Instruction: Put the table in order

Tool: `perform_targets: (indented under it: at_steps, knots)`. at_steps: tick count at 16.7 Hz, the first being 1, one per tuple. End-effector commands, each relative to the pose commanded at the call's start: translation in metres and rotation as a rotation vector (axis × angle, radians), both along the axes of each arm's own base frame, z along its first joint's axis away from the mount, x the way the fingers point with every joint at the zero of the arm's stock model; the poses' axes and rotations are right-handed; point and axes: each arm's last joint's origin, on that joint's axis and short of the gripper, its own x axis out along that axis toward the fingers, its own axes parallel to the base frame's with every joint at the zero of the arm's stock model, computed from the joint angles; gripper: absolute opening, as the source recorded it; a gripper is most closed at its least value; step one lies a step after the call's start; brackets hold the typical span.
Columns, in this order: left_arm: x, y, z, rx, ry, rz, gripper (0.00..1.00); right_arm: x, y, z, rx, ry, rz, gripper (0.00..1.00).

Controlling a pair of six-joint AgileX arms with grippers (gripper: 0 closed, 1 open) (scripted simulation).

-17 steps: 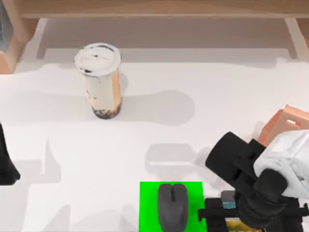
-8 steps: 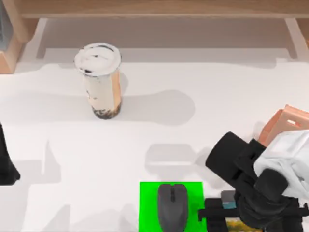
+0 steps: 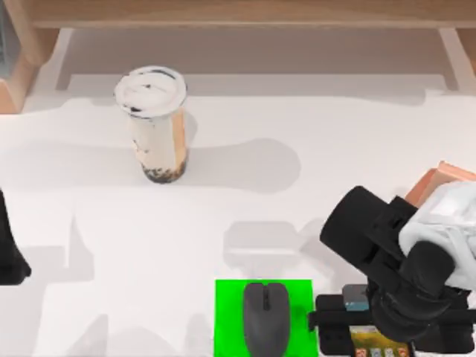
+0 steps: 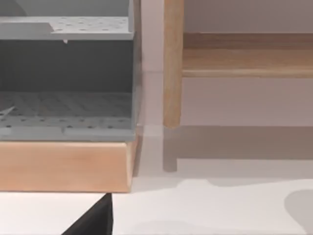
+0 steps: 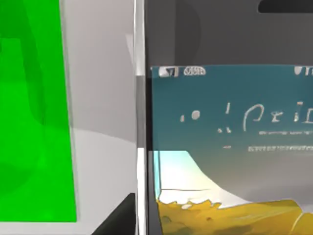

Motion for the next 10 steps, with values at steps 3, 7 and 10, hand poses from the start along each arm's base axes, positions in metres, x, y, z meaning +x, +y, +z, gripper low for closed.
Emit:
perform_targets:
  at_steps: [3,7,10]
  knots:
    - [0.0,0.0,0.0,0.0,0.0,0.0,1.0,0.0,0.0,0.002,0.001,0.0,0.0,0.0]
    - [0.0,0.0,0.0,0.0,0.0,0.0,1.0,-0.002,0.008,0.006,0.001,-0.042,0.007,0.0]
    - [0.0,0.0,0.0,0.0,0.0,0.0,1.0,-0.011,0.025,0.018,-0.007,-0.181,0.011,0.0]
